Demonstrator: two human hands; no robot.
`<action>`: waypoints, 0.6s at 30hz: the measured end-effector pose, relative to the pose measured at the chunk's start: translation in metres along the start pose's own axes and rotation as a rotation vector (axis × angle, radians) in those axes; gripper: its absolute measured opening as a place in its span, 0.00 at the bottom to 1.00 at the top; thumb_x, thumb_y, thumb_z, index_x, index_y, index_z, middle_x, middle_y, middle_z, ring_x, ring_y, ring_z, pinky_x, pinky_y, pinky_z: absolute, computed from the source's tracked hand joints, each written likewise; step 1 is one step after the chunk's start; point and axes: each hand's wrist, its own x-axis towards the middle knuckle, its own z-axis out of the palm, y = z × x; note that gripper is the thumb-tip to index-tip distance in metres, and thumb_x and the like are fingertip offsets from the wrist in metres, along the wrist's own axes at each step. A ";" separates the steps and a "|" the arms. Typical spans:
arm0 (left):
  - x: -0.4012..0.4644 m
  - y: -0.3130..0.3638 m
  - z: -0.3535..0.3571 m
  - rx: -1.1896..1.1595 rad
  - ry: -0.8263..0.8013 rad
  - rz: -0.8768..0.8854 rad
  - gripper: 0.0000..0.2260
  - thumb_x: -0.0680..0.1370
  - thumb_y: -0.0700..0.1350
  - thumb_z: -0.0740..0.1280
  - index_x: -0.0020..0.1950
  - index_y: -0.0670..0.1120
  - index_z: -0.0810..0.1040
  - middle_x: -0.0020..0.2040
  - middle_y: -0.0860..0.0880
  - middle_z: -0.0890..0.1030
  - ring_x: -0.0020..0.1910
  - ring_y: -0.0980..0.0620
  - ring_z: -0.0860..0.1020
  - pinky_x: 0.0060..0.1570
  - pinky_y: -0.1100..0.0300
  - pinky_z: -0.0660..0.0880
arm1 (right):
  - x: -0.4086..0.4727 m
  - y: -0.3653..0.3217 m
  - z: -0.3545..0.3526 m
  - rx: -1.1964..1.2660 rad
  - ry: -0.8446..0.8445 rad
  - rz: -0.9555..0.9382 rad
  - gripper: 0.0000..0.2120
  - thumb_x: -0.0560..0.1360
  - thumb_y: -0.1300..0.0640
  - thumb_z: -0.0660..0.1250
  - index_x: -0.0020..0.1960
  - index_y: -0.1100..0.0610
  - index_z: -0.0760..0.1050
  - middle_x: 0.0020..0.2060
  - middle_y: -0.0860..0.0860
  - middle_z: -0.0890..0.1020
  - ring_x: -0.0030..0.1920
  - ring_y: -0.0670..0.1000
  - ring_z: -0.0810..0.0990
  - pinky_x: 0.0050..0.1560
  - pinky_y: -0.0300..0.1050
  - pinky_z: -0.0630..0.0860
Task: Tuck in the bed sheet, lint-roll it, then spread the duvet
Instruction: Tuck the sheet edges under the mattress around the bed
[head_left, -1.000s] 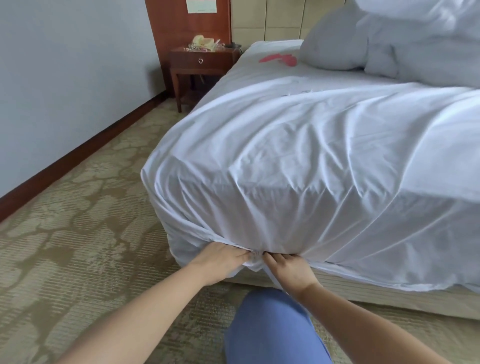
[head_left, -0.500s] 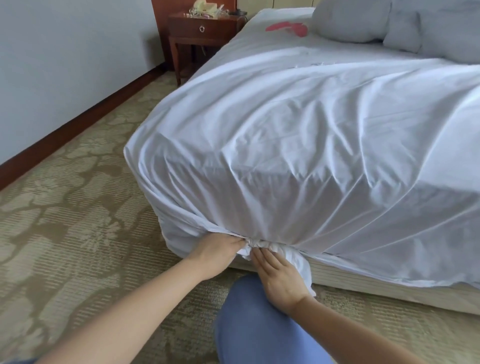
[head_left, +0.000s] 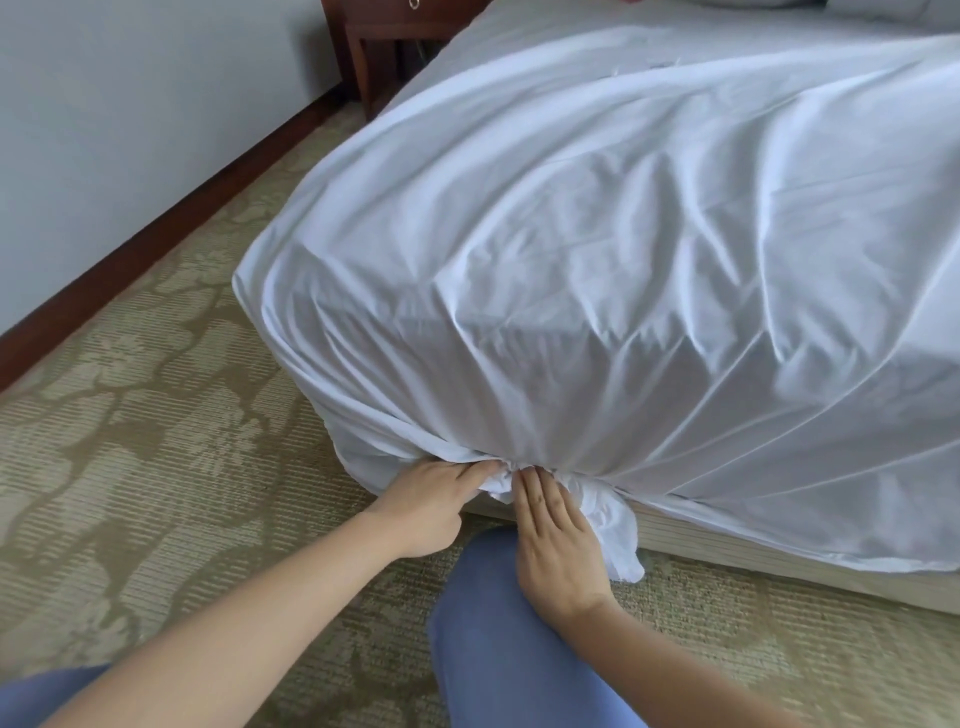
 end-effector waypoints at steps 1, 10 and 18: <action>-0.001 0.001 0.000 -0.019 0.005 -0.001 0.30 0.76 0.36 0.58 0.77 0.53 0.56 0.74 0.53 0.66 0.70 0.49 0.67 0.65 0.56 0.65 | 0.003 -0.003 0.001 0.019 0.005 0.025 0.35 0.68 0.61 0.49 0.74 0.69 0.52 0.65 0.63 0.74 0.67 0.60 0.71 0.72 0.51 0.49; 0.007 0.001 0.011 -0.001 0.097 -0.044 0.26 0.74 0.37 0.59 0.72 0.49 0.65 0.63 0.47 0.77 0.61 0.44 0.75 0.56 0.54 0.71 | 0.038 -0.003 -0.016 -0.074 -0.122 0.079 0.24 0.62 0.56 0.59 0.53 0.64 0.81 0.47 0.57 0.84 0.47 0.57 0.83 0.49 0.49 0.80; 0.006 0.013 0.012 0.028 0.109 -0.065 0.26 0.76 0.35 0.58 0.74 0.47 0.61 0.69 0.47 0.71 0.68 0.47 0.68 0.62 0.56 0.67 | 0.045 -0.006 -0.029 -0.034 -0.215 0.125 0.27 0.69 0.61 0.66 0.68 0.63 0.69 0.61 0.56 0.77 0.62 0.56 0.75 0.65 0.48 0.67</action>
